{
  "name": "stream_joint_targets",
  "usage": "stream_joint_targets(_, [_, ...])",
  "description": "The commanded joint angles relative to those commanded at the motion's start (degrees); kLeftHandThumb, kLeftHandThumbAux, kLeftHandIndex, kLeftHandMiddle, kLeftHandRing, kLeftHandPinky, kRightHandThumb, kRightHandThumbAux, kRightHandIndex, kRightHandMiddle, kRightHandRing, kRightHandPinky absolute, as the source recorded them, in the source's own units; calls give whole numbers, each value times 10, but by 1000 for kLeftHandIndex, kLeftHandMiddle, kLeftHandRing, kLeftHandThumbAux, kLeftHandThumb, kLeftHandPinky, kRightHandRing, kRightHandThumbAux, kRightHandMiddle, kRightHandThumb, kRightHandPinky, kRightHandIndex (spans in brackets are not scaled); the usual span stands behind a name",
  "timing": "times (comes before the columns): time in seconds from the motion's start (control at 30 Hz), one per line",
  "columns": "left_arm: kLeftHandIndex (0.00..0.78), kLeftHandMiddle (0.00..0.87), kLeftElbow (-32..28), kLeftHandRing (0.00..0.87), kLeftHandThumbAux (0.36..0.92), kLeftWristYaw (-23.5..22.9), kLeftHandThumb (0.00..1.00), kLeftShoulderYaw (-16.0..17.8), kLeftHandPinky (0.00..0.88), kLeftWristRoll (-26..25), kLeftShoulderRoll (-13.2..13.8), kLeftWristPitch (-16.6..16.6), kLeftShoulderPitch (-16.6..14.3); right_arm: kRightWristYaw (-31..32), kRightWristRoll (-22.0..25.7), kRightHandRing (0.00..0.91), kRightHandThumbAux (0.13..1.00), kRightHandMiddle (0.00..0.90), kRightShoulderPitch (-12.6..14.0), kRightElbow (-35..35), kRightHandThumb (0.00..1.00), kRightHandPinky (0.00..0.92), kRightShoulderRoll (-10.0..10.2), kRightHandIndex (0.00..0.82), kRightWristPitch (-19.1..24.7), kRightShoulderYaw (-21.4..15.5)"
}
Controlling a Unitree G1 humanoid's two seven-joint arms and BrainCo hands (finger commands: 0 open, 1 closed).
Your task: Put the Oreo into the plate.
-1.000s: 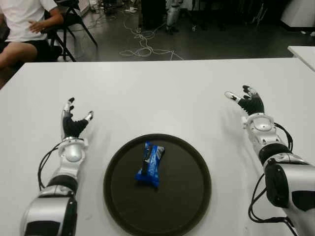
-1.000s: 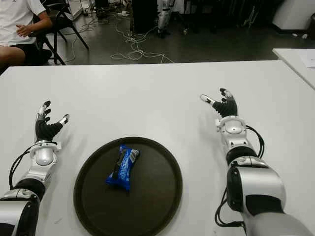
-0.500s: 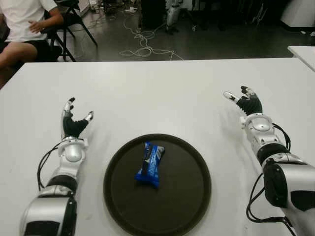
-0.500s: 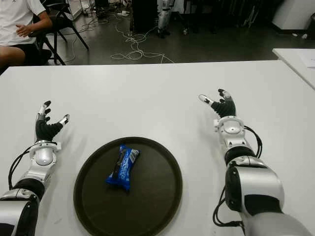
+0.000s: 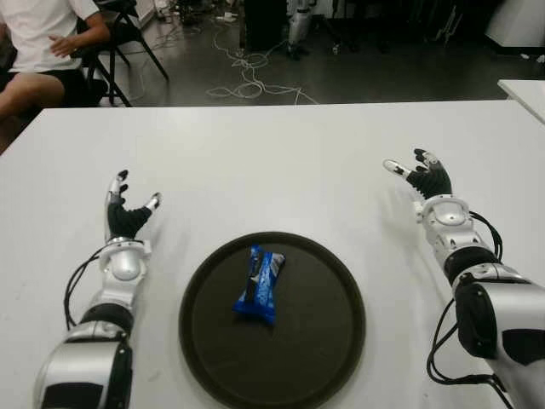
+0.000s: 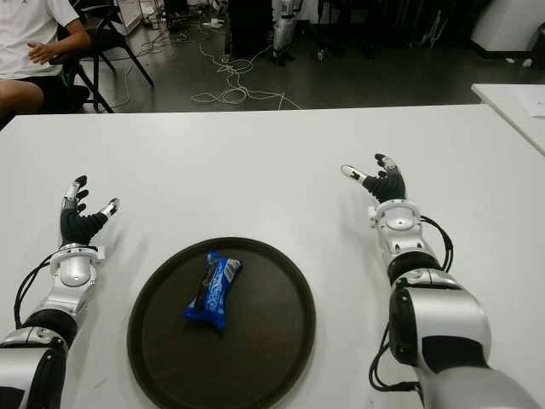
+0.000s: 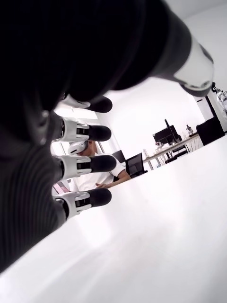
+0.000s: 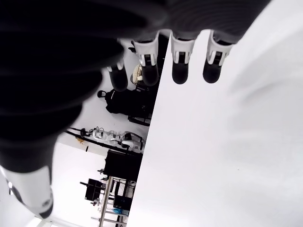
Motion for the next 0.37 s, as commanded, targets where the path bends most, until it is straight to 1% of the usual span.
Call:
stream_joint_targets(0.23, [75,102,1,74,769,4,0,-3,41,6,2,0,0,3,2,17,637,54,0,0,0,0,2,73,0,-4])
stream_joint_targets(0.37, [72,96,1,70,760,5,0,-4,44,7,2,0,0,3,2,17,637,54,1,0,0,0,2,74,0,-5])
